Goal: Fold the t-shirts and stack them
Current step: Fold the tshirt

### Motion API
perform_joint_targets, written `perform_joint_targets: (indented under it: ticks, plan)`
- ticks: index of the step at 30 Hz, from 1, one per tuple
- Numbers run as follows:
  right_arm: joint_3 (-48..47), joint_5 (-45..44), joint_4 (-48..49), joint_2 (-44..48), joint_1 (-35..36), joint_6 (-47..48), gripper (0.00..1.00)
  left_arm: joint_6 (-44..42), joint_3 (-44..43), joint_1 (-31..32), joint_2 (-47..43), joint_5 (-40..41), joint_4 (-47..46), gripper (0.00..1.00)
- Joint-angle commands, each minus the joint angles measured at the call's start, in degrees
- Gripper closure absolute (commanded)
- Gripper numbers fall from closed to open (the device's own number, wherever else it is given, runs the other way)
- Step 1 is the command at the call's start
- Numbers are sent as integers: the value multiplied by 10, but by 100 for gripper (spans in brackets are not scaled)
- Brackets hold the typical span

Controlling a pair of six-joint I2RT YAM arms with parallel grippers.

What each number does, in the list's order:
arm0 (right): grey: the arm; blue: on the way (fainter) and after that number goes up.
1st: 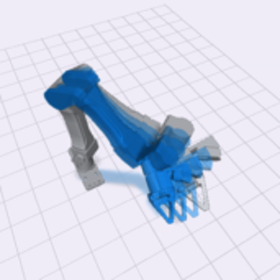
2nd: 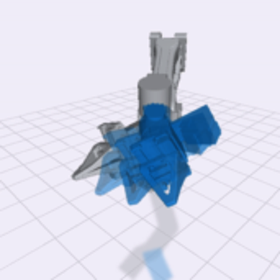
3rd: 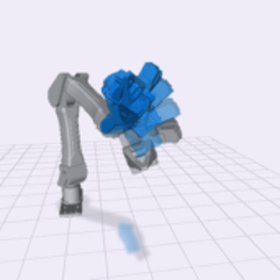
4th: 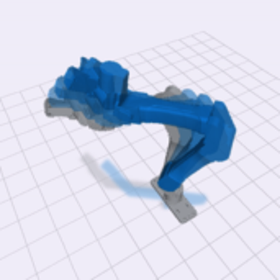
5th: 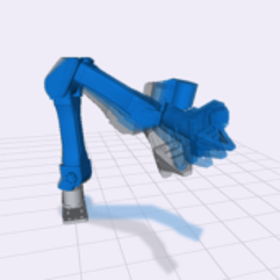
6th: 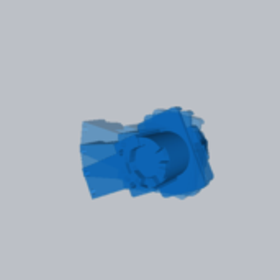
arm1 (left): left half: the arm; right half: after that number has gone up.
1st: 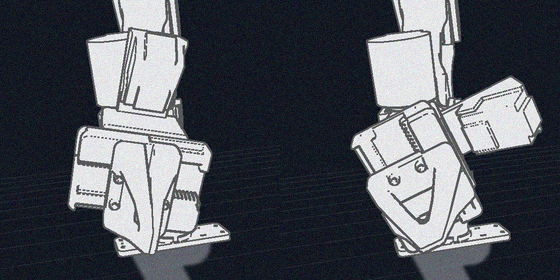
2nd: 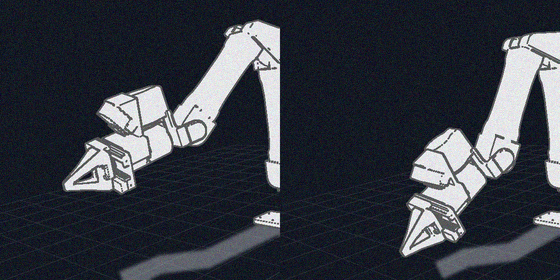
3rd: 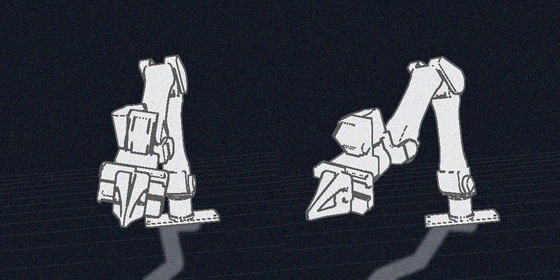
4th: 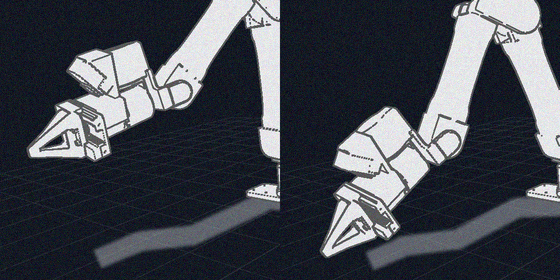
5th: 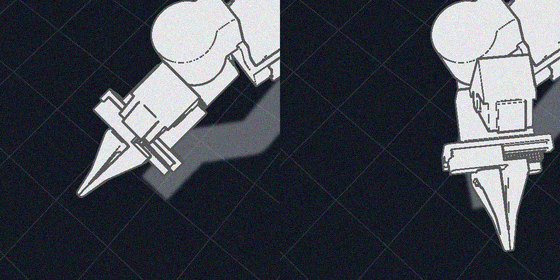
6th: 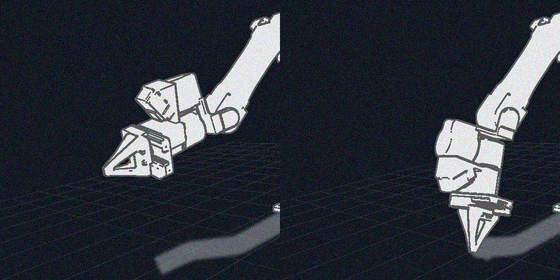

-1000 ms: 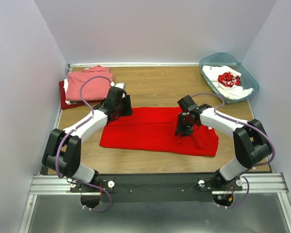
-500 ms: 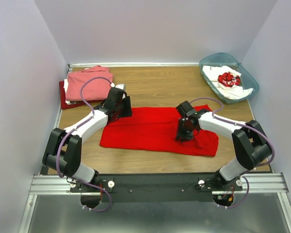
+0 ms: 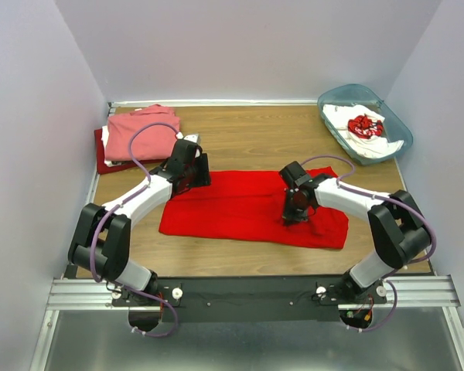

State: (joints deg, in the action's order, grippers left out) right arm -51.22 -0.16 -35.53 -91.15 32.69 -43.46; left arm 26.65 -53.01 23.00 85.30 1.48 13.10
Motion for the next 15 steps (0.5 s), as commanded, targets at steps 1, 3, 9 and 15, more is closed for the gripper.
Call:
perform_joint_targets:
  ticks: [1, 3, 9, 15]
  plan:
    - [-12, -8, 3, -3, 5, 0, 100, 5, -5, 3, -6, 4, 12, 37]
    - [-13, 15, -2, 11, 5, -5, 99, 5, -4, 2, -7, 4, 13, 37]
    - [-7, 86, -4, 21, 7, -8, 100, 5, 0, 2, -7, 4, 11, 37]
    - [3, 110, -4, 35, 11, -16, 99, 4, 5, 3, -9, 4, 11, 37]
